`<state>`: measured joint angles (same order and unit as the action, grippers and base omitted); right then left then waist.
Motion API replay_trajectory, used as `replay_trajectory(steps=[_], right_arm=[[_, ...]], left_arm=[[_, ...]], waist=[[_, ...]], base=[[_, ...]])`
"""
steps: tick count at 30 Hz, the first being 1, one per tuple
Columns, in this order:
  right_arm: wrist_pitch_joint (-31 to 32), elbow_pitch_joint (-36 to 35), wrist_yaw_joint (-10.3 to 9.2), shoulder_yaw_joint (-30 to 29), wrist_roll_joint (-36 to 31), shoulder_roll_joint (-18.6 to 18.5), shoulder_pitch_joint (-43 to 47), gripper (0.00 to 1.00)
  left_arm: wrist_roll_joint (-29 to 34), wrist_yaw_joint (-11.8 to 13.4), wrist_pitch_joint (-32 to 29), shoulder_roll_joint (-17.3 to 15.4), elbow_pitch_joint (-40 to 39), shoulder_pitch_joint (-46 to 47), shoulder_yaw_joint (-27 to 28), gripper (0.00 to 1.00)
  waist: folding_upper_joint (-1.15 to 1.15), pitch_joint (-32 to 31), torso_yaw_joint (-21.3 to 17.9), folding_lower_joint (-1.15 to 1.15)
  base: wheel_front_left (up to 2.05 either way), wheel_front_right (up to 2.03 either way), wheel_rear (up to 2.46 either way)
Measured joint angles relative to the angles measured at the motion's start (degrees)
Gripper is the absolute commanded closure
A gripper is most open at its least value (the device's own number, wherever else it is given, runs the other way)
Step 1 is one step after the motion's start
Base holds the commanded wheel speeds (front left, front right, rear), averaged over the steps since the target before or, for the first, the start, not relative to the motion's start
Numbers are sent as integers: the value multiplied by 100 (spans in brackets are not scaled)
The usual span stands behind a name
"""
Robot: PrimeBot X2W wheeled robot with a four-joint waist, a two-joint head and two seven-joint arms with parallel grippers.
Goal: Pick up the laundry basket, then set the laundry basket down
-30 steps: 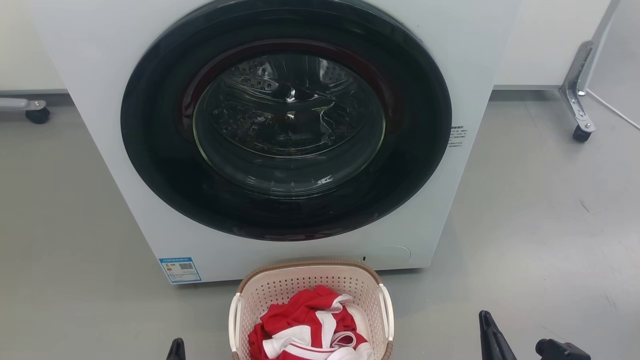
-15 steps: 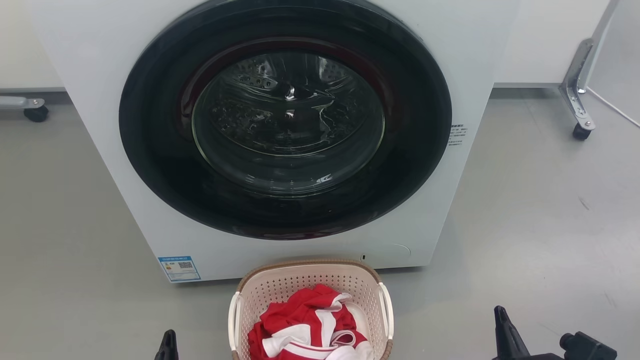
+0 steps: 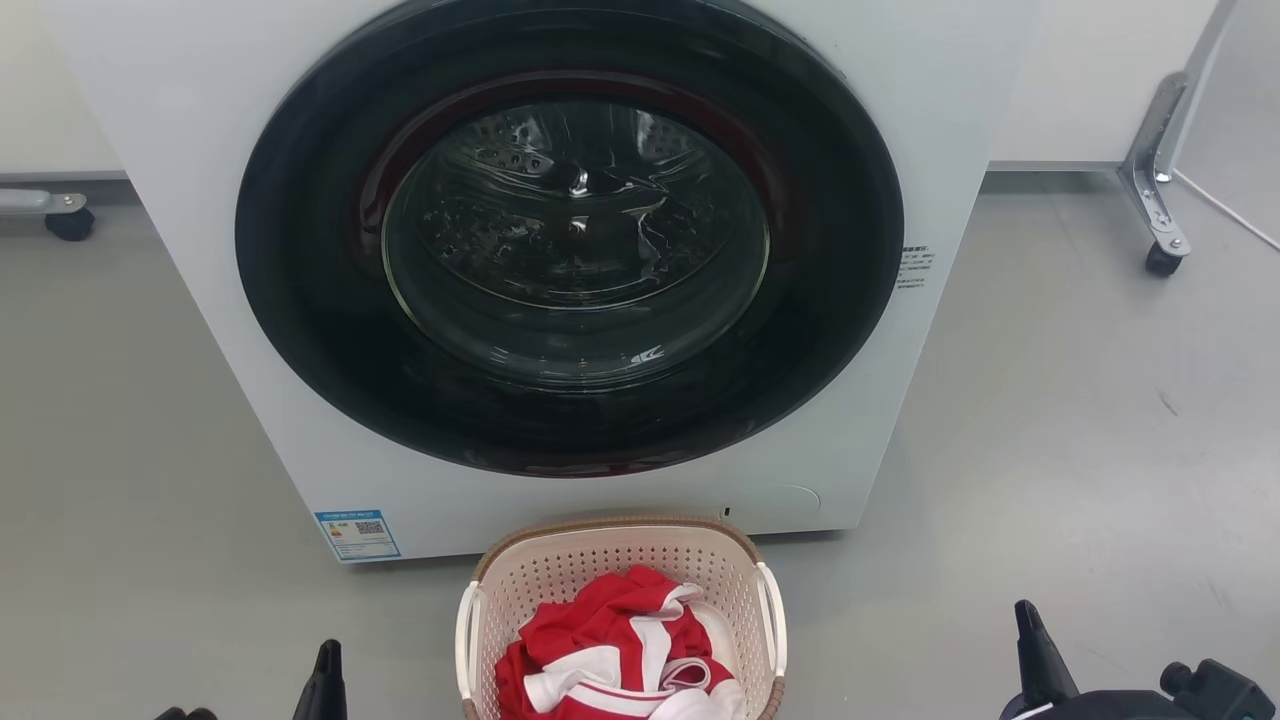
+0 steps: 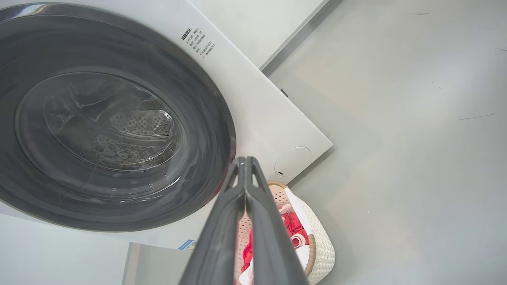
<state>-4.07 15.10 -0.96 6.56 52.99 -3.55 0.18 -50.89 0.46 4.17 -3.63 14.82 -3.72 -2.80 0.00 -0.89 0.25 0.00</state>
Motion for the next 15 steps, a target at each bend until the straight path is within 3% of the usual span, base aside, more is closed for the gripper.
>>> replay_trajectory(steps=[15], right_arm=[[337, 53, 257, -461, 1268, 38, -203, 100]], left_arm=[[-1337, -237, -347, 27, 73, 260, 253, 100]], waist=[[0, 32, -8, 0]], base=[[0, 0, 0]])
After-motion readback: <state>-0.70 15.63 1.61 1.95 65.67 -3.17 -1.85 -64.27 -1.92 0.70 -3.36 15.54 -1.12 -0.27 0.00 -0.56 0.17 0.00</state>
